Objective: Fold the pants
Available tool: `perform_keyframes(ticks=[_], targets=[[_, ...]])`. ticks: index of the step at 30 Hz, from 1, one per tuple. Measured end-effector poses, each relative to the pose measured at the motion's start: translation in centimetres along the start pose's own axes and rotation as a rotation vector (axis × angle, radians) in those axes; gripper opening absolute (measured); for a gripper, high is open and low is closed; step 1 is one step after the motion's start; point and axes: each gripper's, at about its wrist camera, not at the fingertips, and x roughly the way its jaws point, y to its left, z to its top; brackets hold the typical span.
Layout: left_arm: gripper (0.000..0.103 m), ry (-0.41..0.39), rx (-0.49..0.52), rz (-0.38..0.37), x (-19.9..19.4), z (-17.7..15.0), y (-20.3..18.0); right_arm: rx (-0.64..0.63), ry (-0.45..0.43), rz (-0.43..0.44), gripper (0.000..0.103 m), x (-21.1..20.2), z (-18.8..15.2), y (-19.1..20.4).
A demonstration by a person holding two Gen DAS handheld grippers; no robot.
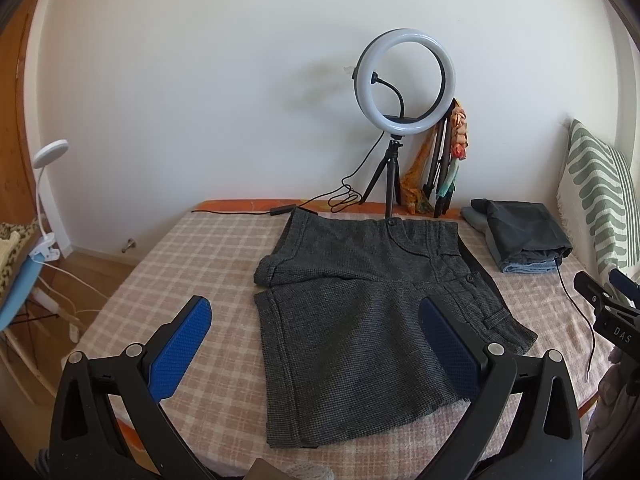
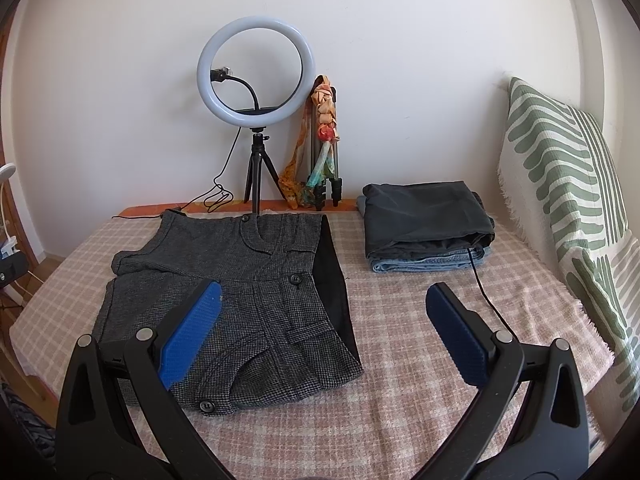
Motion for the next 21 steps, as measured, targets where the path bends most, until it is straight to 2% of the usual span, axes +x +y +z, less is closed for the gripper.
perform_keyframes(ticks=[21], targets=[[0.103, 0.002, -0.011, -0.007, 0.11, 0.08, 0.11, 0.0, 0.001, 0.0, 0.103, 0.1, -0.09, 0.12]])
